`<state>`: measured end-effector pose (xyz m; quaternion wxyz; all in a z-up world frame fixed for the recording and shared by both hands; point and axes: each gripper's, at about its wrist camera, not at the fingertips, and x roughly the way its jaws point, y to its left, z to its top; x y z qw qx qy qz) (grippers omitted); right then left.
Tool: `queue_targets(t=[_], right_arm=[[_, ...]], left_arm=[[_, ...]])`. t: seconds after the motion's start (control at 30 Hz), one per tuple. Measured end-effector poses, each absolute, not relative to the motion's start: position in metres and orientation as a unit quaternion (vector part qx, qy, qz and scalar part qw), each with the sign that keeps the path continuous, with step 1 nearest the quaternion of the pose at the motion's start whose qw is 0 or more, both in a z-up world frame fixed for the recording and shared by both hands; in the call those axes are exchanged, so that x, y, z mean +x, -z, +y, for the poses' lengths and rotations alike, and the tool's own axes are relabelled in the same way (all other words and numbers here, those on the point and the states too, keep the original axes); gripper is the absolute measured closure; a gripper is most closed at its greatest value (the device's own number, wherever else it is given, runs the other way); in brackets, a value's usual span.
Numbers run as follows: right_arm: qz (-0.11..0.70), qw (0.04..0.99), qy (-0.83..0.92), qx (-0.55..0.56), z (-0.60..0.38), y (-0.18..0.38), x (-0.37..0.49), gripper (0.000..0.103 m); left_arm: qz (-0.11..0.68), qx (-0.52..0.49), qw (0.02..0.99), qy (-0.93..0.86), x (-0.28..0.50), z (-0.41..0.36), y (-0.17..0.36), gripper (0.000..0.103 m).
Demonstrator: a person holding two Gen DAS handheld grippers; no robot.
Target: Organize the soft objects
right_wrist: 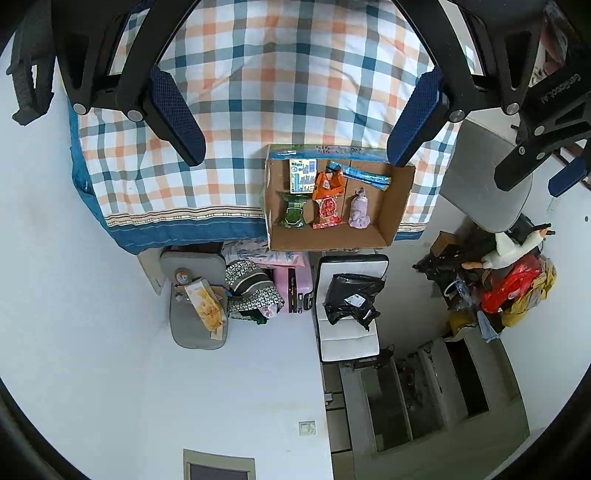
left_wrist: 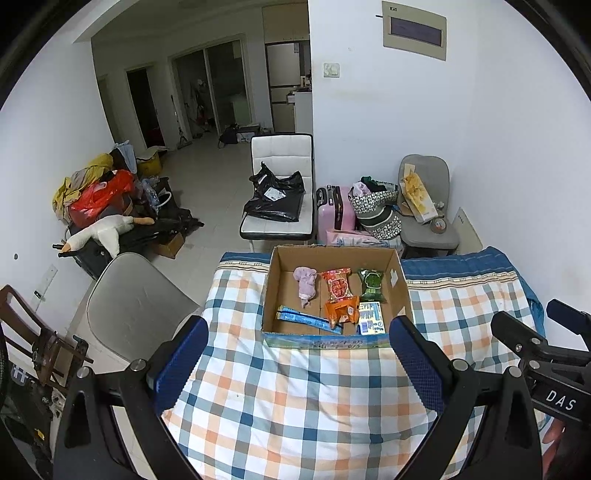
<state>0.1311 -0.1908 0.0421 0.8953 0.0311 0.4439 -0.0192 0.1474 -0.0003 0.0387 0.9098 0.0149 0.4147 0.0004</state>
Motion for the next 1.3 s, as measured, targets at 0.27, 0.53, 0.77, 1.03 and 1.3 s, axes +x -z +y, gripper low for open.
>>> queue_targets(t=[0.27,0.53,0.77,1.03,1.3], right_arm=[[0.448,0.893,0.023,0.031,-0.188,-0.040,0.120,0.003],[0.448,0.893,0.026,0.029,-0.186,-0.038,0.118,0.003],[0.446,0.894,0.033,0.028,-0.188,-0.037,0.116,0.003],[0.447,0.894,0.033,0.029,-0.190,-0.035,0.110,0.003],[0.447,0.893,0.033,0.030,-0.192,-0.035,0.114,0.003]], left_arm=[[0.433,0.011,0.902,0.000,0.144,0.001,-0.031,0.002],[0.440,0.008,0.898,-0.006,0.145,0.006,-0.027,0.002],[0.435,0.012,0.900,-0.020,0.143,0.008,-0.027,0.002],[0.436,0.015,0.899,-0.021,0.143,0.007,-0.025,0.002],[0.434,0.014,0.901,-0.023,0.143,0.010,-0.023,0.002]])
